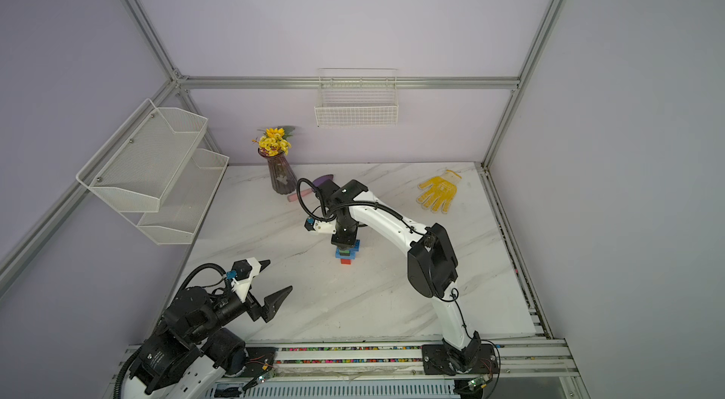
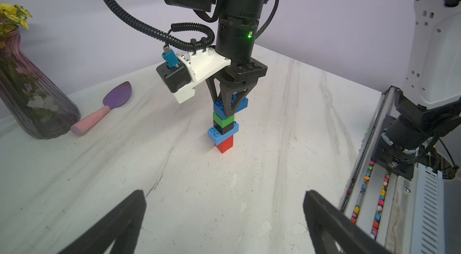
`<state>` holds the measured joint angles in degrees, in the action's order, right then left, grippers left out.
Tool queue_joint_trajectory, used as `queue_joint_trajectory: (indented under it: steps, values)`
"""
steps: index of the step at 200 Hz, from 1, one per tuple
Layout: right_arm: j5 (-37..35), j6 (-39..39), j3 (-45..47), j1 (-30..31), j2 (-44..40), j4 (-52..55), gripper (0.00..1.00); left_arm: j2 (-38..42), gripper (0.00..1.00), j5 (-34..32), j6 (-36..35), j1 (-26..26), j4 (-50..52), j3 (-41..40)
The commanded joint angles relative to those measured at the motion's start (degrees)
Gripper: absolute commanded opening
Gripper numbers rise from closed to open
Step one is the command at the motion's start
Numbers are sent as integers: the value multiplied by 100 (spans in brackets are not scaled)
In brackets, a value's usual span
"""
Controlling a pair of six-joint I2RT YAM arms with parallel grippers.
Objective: Assemble the letter f with lego
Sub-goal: Assemble the lego brick with the lego brick.
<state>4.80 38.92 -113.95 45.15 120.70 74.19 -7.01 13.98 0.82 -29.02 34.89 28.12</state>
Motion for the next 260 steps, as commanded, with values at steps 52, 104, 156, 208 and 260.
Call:
queue_joint_trajectory:
  steps: [52, 104, 156, 208, 260]
  values:
    - [-133, -257, 500, 104, 16, 314, 7, -36, 100, 142, -122, -26, -167, -72]
    - [-448, -332, 811, 161, -56, 152, 7, -30, 100, 132, -117, -25, -167, -70]
    - [-545, -358, 928, 203, -76, -11, 6, -28, 100, 123, -119, -25, -167, -78]
    - [-763, -367, 989, 232, -167, -172, 6, -33, 100, 108, -115, -25, -169, -70]
    - [-779, -361, 895, 228, -214, -261, 6, -36, 100, 77, -108, -30, -167, -73]
